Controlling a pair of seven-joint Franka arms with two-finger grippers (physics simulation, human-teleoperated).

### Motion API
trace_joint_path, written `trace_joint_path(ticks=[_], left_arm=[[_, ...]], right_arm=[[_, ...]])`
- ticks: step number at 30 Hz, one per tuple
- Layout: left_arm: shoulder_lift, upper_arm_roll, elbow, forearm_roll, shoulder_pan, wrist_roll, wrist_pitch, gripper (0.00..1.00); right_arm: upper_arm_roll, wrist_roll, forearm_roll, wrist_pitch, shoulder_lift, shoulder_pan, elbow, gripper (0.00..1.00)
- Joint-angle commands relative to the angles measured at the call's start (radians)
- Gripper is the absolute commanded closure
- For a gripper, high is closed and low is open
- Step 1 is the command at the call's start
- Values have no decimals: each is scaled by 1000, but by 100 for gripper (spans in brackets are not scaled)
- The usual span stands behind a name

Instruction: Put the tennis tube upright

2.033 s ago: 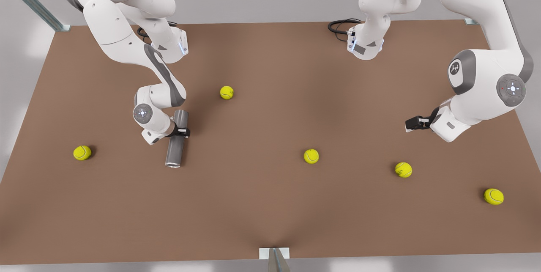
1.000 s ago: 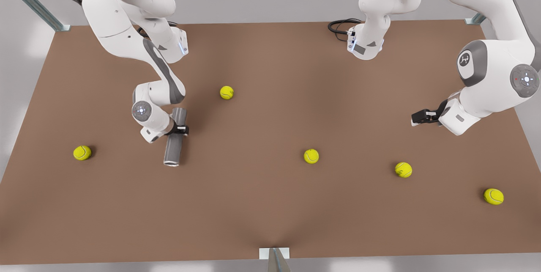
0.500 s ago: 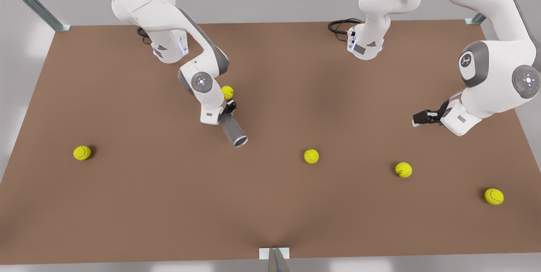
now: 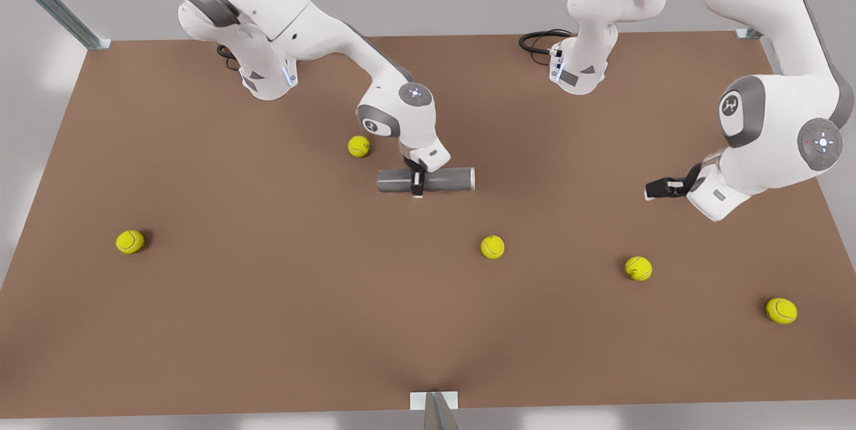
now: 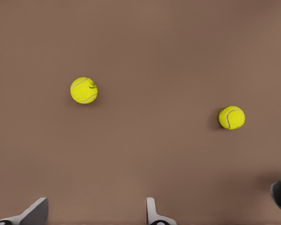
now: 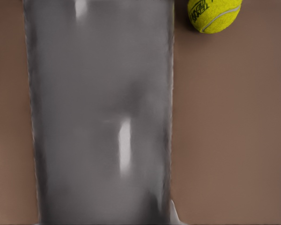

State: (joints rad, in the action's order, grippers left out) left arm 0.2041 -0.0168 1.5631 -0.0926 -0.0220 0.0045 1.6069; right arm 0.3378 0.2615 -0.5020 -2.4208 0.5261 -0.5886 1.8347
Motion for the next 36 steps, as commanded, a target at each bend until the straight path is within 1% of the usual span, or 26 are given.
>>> trace_joint_path(ticks=[1, 2, 4, 10, 12, 13, 14, 16, 17, 19, 20, 21, 22, 23, 24, 25, 26, 27, 28, 29, 30, 32, 33, 34, 35, 36], left_arm=[[0, 0, 0, -13, 1, 0, 1, 0], [11, 0, 0, -15, 1, 0, 2, 0], [23, 0, 0, -61, 1, -1, 5, 0], [47, 0, 0, -134, -1, -6, 16, 0], [61, 1, 2, -189, 1, -6, 18, 0], [61, 0, 11, -251, -4, -9, 14, 0], [64, 0, 23, -326, -7, -9, 11, 0], [101, -2, 64, -539, -41, 12, 5, 0], [132, -2, 64, -602, -52, 80, -13, 1], [150, -2, 90, -664, -72, 134, -15, 1], [141, 0, 129, -683, -75, 153, -2, 1], [100, -2, 213, -708, -75, 175, 68, 1], [23, -41, 340, -748, -76, 175, 174, 1], [-34, -69, 455, -849, -76, 176, 249, 0], [-38, -100, 506, -900, -76, 187, 291, 1], [-28, -103, 563, -1030, -75, 297, 314, 1], [-35, -136, 620, -1096, -75, 331, 392, 1], [-41, -169, 673, -1168, -75, 376, 450, 1], [-40, -199, 715, -1288, -70, 431, 470, 1], [-41, -267, 744, -1358, -75, 456, 542, 1], [-31, -302, 750, -1423, -73, 486, 577, 1], [29, -304, 750, -1483, -62, 601, 577, 1], [37, -305, 750, -1492, -61, 614, 582, 1], [57, -308, 749, -1493, -59, 634, 607, 1], [69, -308, 747, -1495, -52, 641, 614, 1], [100, -310, 745, -1500, -44, 681, 631, 1]], right_arm=[[0, -1, -3, 0, 5, -2, -5, 26], [0, -2, -84, -4, 44, -2, -34, 26], [-2, -2, -153, -20, 81, 1, -48, 26], [-5, -10, -165, -29, 150, -28, -84, 26], [-13, -5, -188, -30, 163, -42, -103, 26], [-13, -7, -201, -30, 167, -43, -106, 3], [-13, -8, -201, -30, 167, -51, -106, 0], [-13, -15, -199, -29, 172, -56, -109, 0], [-13, -15, -199, -29, 172, -57, -109, 0], [-11, -13, -196, -18, 166, -57, -121, 0], [-8, -8, -196, -15, 155, -53, -118, 0], [0, -13, -188, -14, 106, -45, -92, 0], [75, -11, -176, -1, 52, 29, -54, 0], [234, -13, -174, 51, 15, 179, -34, 0], [375, -11, -155, 143, -14, 341, -37, 0], [405, -10, -66, 215, -83, 426, -38, 0], [402, -13, 63, 244, -175, 512, -6, 0], [399, -19, 158, 318, -254, 613, 5, 0], [399, -25, 234, 358, -316, 756, 3, 0], [400, -106, 234, 407, -321, 858, -12, 0], [399, -104, 234, 503, -316, 926, -78, 0], [402, -111, 234, 529, -317, 1043, -121, 0], [333, -108, 249, 568, -337, 1034, -156, 0], [-42, -105, 353, 637, -405, 738, -179, 0], [-322, -102, 428, 684, -465, 535, -176, 0], [-439, -102, 430, 741, -518, 469, -176, 0]])
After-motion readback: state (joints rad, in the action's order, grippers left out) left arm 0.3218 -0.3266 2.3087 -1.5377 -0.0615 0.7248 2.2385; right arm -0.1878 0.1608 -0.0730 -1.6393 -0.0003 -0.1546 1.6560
